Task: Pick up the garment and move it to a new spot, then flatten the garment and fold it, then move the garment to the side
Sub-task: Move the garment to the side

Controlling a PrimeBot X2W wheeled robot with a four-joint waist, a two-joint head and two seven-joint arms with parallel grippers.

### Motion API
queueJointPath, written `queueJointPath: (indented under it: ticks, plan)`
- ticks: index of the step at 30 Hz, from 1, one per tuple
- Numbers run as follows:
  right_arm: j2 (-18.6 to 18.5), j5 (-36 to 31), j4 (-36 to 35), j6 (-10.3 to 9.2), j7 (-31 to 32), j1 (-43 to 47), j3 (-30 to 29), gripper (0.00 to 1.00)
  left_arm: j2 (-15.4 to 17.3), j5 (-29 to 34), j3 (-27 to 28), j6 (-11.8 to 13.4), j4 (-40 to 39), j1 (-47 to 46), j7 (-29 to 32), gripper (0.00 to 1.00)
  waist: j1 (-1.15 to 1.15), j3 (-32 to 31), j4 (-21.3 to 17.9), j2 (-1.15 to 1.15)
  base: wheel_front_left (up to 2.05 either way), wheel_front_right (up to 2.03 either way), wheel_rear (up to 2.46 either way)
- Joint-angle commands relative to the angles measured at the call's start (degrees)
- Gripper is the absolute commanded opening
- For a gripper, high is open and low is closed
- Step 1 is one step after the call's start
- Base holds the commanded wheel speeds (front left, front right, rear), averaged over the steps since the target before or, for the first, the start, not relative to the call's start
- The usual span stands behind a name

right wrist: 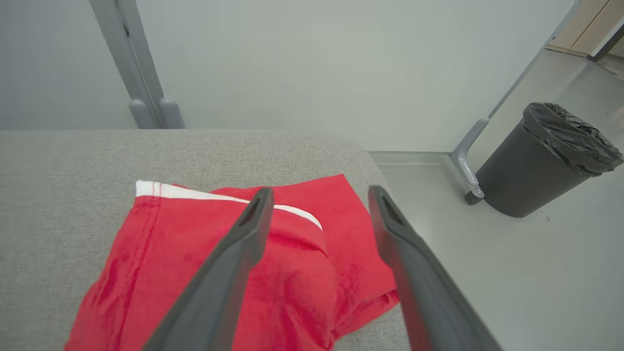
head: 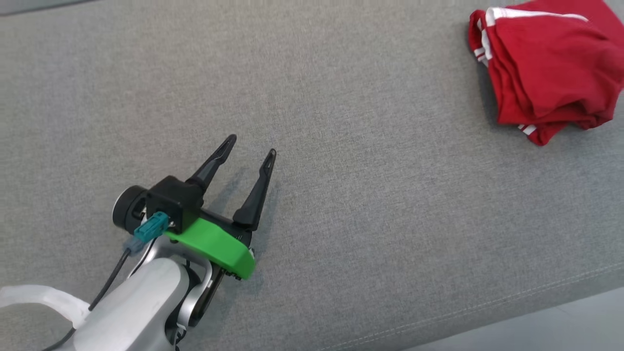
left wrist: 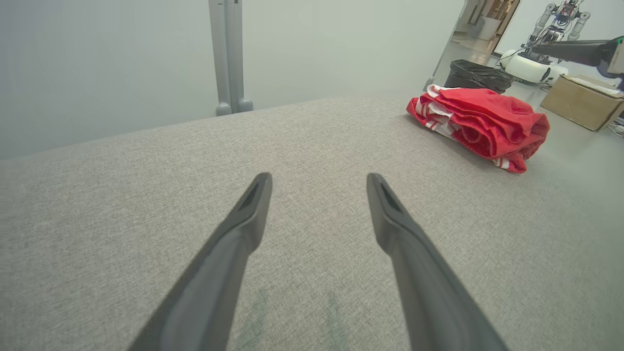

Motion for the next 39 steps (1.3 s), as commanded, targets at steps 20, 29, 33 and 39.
queueJointPath:
  ticks: [20, 29, 33, 39]
  plan:
    - [-2.9, -16.7, -27.7, -0.04, -0.2, 24.8, -26.1, 1.0, 1.6, -3.8, 8.2, 3.3, -1.0, 12.3, -4.0, 1.0, 0.0, -18.2, 5.0, 0.0, 0.0, 0.0, 0.0]
    - [5.5, -29.1, -38.3, -0.03, -0.2, 47.0, -47.4, 1.0, 0.4, -2.4, 12.9, 4.4, -2.2, 18.1, -4.2, 1.0, 0.0, -20.7, 8.5, 0.0, 0.0, 0.0, 0.0]
    - [11.8, -34.9, -44.4, -0.04, -0.2, 55.6, -55.1, 1.0, -1.1, -1.2, 16.4, 4.9, -2.7, 20.9, -4.2, 1.0, 0.0, -21.0, 9.1, 0.0, 0.0, 0.0, 0.0]
    - [22.7, -40.6, -52.8, -0.03, -0.2, 65.2, -64.6, 1.0, -4.9, 2.3, 23.1, 5.2, -3.9, 25.9, -4.1, 1.0, 0.0, -21.1, 9.5, 0.0, 0.0, 0.0, 0.0]
